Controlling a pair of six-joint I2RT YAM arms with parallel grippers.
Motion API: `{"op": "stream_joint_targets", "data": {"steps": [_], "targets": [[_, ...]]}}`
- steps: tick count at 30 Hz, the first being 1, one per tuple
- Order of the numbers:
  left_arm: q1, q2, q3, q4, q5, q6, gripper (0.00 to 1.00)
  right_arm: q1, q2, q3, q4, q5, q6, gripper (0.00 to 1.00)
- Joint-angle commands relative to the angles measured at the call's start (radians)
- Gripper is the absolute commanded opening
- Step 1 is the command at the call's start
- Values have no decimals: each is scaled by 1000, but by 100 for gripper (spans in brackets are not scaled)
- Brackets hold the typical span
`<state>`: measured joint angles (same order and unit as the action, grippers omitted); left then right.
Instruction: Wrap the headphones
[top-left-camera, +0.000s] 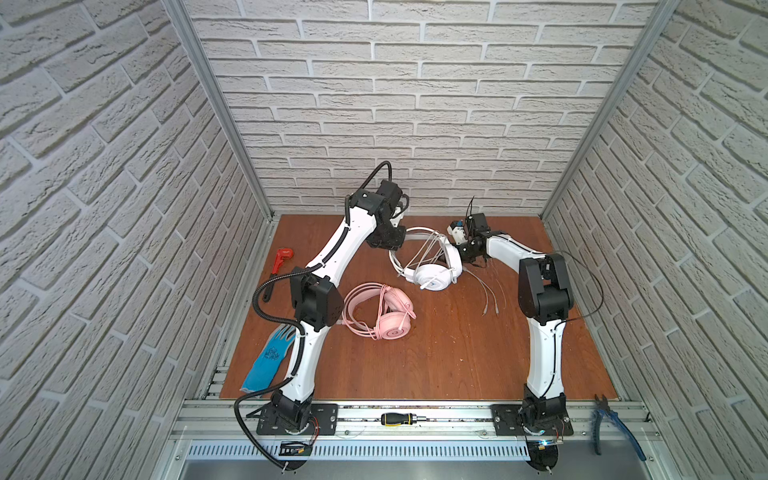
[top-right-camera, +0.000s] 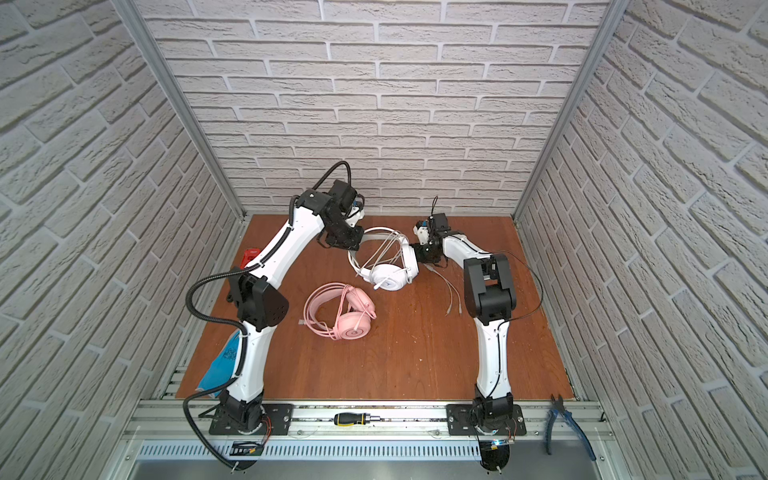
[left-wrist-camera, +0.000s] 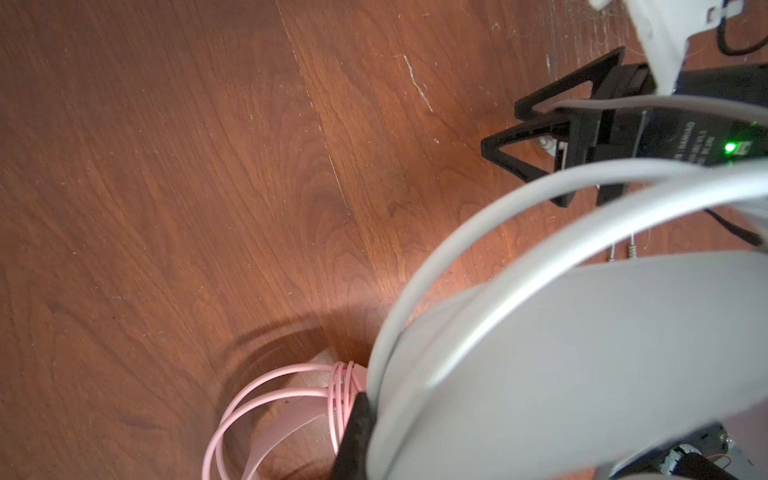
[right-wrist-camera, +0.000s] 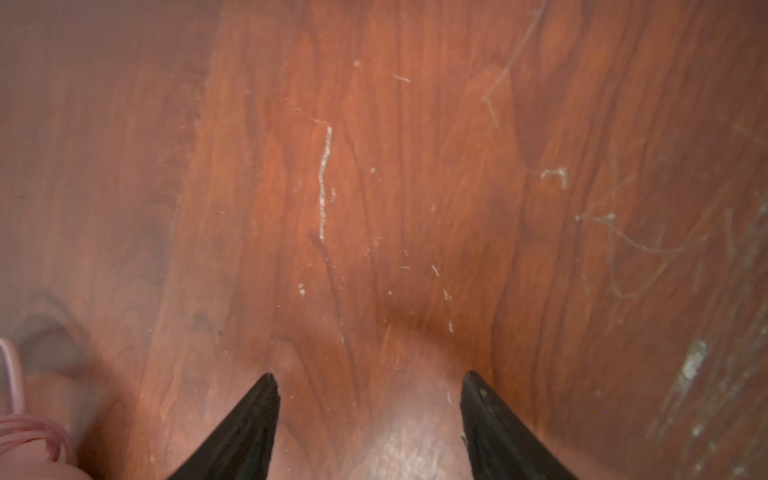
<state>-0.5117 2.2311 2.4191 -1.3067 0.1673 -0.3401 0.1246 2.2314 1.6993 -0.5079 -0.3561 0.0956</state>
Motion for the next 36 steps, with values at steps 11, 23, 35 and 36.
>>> {"op": "stream_joint_targets", "data": {"steps": [11,23,35,36], "targets": [[7,-62,32,11,57,-16,0,2,-7,-29,-146,64,30,54],[34,-78,28,55,84,-65,0,-10,-99,-151,-205,161,34,56],[41,-75,15,73,109,-74,0,-10,-148,-208,-266,270,16,65],[39,-75,12,75,112,-75,0,-10,-151,-212,-269,272,15,67]]}}
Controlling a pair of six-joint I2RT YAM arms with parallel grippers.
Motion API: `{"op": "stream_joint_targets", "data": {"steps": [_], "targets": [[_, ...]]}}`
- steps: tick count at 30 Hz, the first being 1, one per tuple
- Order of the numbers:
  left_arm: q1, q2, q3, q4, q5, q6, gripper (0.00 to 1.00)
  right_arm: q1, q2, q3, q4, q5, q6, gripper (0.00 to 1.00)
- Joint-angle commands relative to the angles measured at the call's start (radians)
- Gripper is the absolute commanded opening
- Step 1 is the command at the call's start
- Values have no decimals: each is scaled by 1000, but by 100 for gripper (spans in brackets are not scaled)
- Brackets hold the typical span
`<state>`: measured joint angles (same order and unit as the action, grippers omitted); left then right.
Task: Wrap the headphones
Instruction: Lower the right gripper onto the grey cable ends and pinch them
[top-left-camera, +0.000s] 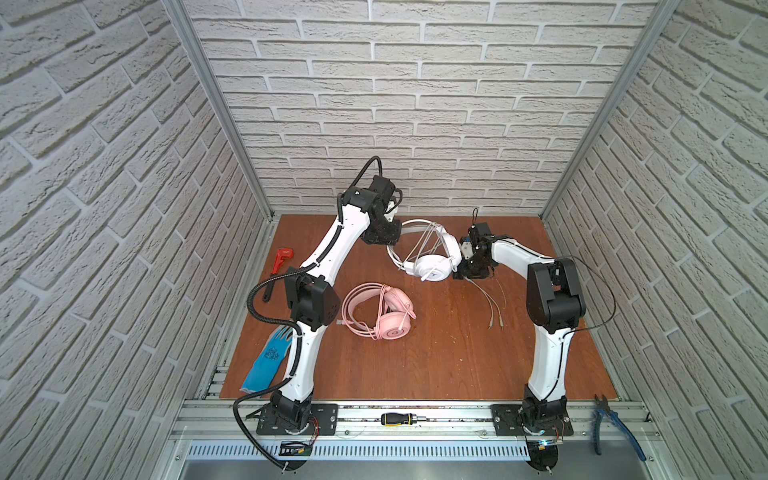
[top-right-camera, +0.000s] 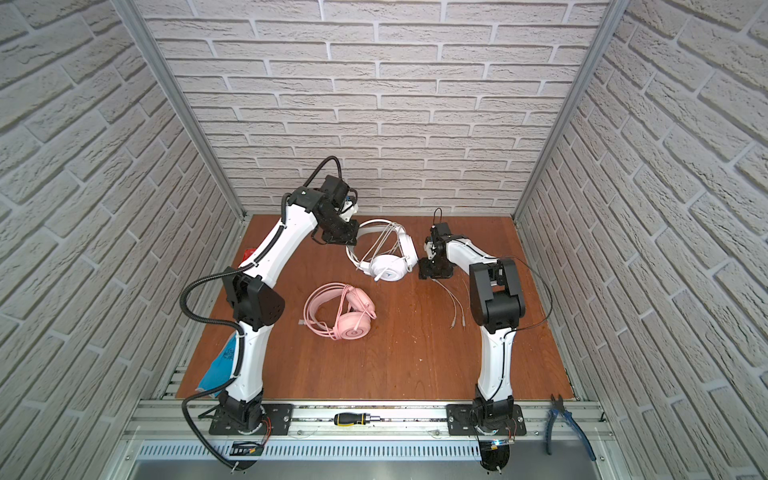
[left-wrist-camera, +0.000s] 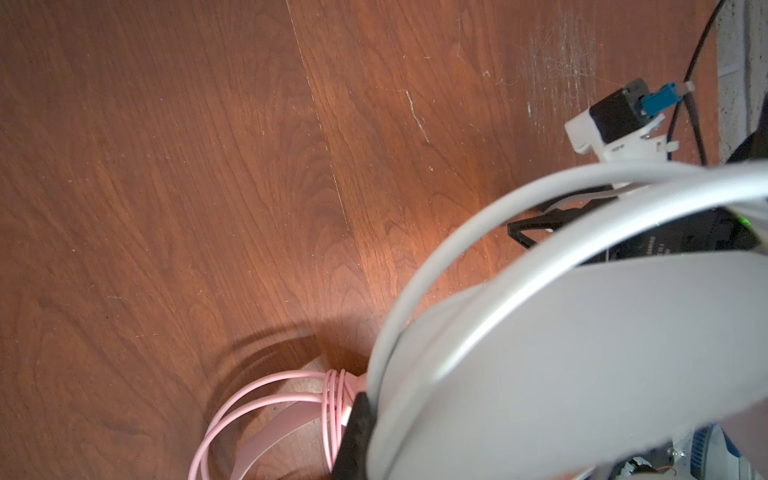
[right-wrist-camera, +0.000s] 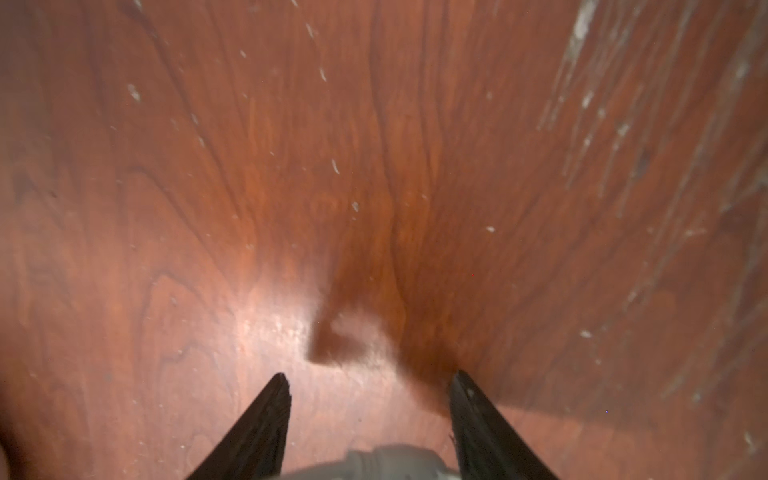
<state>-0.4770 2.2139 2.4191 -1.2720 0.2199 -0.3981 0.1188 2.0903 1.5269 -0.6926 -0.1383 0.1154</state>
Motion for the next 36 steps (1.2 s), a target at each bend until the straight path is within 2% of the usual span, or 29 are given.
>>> {"op": "stream_joint_targets", "data": {"steps": [1,12,22,28,36], "targets": [[6,-58,10,40,62,-16,0,-4,-13,-44,-84,56,-4,69],[3,-40,6,51,97,-16,0,-4,-32,-47,-118,93,-11,82],[-1,-33,-18,55,103,-11,0,-4,-67,-57,-120,106,-23,89],[-2,-35,-42,63,113,-10,0,-4,-101,-58,-101,75,-20,91],[-2,-43,-88,81,119,-9,0,-15,-184,-79,-108,119,-23,94]]}}
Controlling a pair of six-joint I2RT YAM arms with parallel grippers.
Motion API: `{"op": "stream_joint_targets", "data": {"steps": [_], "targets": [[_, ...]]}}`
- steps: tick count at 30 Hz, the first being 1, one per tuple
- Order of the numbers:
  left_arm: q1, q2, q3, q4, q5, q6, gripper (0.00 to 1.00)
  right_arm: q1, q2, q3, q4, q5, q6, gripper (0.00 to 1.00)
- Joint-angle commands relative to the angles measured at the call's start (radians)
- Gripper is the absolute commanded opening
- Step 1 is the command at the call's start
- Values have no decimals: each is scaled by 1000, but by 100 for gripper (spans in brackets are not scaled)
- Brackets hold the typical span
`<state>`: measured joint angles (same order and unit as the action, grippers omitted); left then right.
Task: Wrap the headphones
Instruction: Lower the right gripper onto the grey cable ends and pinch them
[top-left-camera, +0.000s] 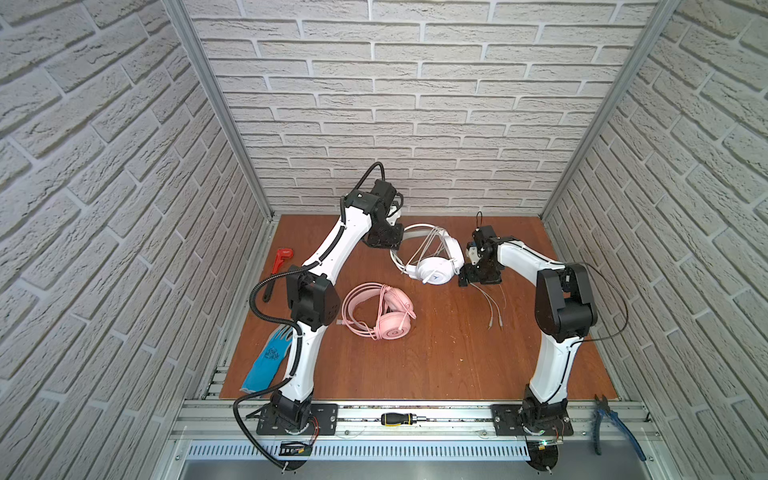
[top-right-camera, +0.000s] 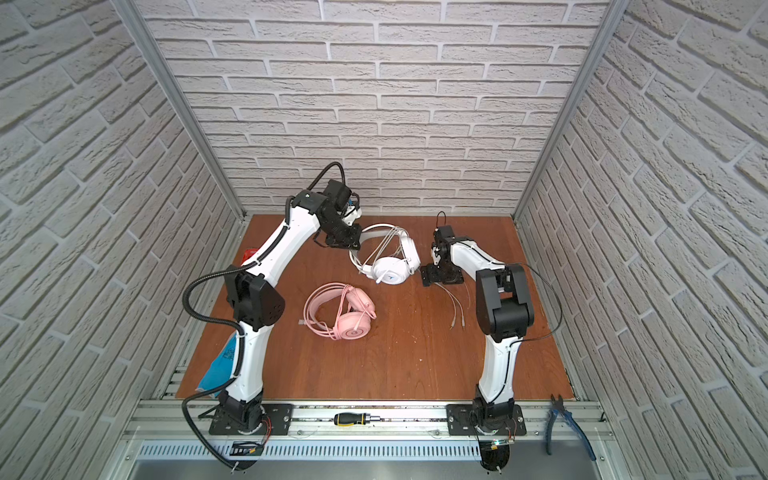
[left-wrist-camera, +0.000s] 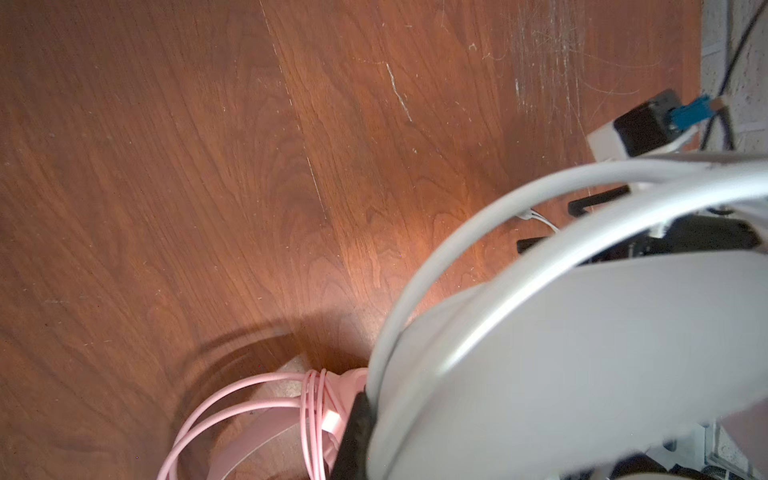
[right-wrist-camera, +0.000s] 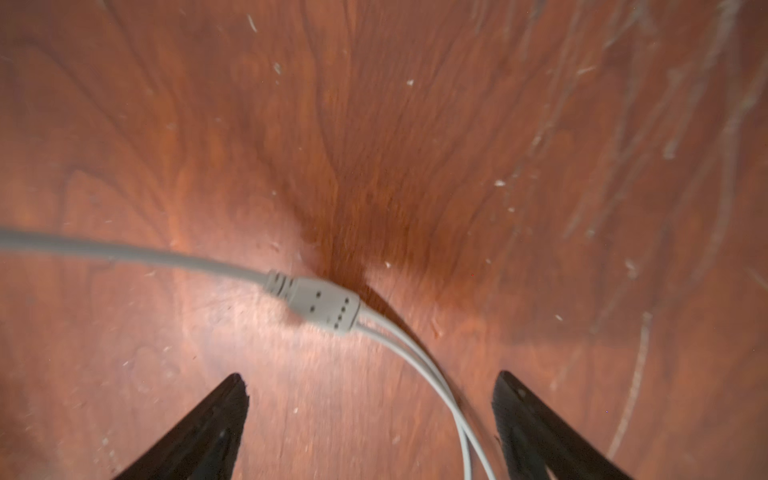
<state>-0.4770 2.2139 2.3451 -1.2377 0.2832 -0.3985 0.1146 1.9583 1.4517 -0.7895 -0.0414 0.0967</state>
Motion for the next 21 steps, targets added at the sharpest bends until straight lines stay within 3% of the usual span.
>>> {"op": "stream_joint_targets", "data": {"steps": [1,6,21], "targets": [[-2,-46,-21,50,58,-9,0,-12,-55,-2,-22,28,-7,94],[-2,-45,-29,50,56,-7,0,-20,-59,-13,-76,71,-16,93],[-3,-62,-43,55,51,3,0,-77,-105,-203,-106,142,82,72]]}}
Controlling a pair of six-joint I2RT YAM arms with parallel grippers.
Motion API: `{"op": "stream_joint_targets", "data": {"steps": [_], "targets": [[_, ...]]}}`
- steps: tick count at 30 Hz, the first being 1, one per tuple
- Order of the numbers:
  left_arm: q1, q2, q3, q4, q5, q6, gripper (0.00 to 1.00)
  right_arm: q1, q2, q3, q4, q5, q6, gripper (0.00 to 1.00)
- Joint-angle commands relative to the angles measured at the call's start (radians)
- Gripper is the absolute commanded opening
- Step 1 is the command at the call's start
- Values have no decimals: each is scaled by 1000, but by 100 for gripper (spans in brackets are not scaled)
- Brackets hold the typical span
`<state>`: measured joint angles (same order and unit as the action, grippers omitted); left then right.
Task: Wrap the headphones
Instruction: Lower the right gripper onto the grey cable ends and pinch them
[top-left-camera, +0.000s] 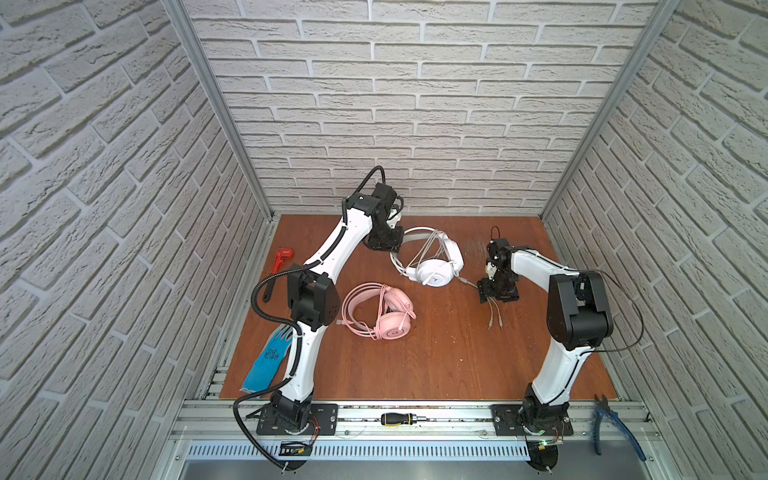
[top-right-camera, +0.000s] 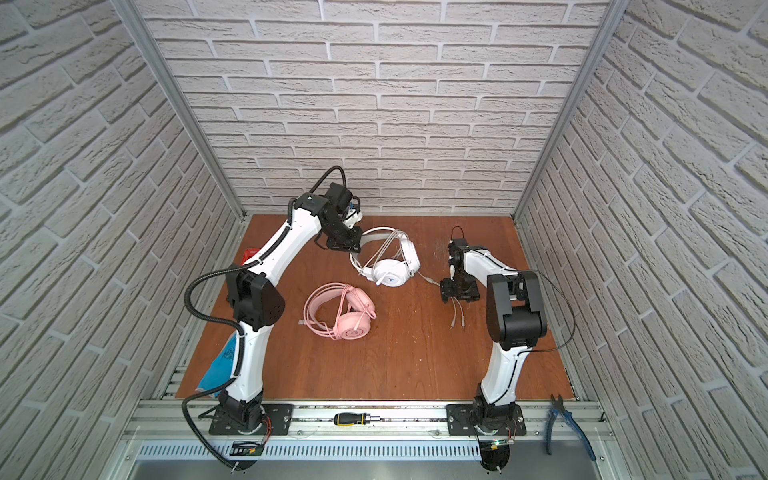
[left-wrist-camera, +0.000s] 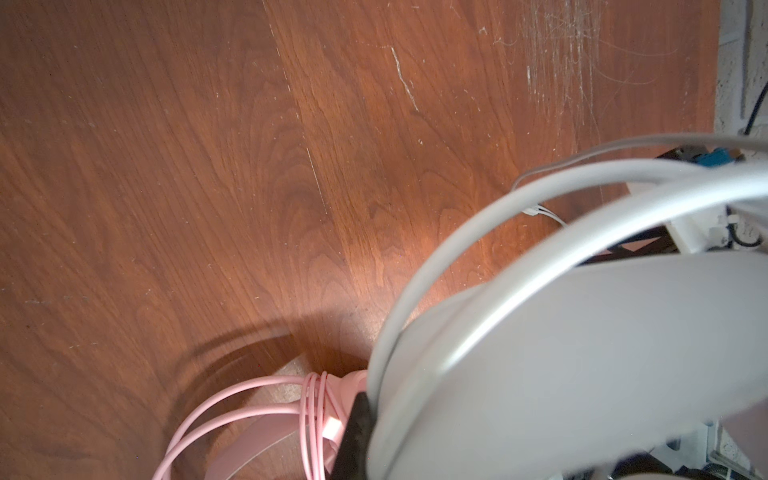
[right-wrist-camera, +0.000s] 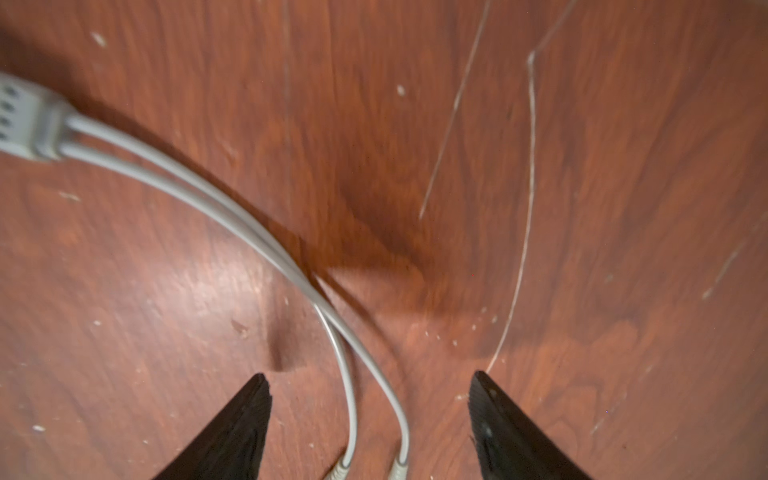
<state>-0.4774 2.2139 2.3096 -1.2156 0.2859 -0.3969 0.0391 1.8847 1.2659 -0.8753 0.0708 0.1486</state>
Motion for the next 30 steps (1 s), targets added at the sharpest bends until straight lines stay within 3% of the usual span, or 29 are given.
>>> {"op": "stream_joint_targets", "data": {"steps": [1,13,22,30], "targets": [[-1,-63,-9,32,49,2,0,-6,-20,-20,-22,14,33,69],[9,-67,-16,44,47,-17,0,-6,-20,-158,25,-2,89,34],[14,-62,-37,93,73,-92,0,-6,-139,-255,61,8,85,6],[22,-69,-84,194,96,-206,0,6,-235,-280,58,-63,19,6]]}}
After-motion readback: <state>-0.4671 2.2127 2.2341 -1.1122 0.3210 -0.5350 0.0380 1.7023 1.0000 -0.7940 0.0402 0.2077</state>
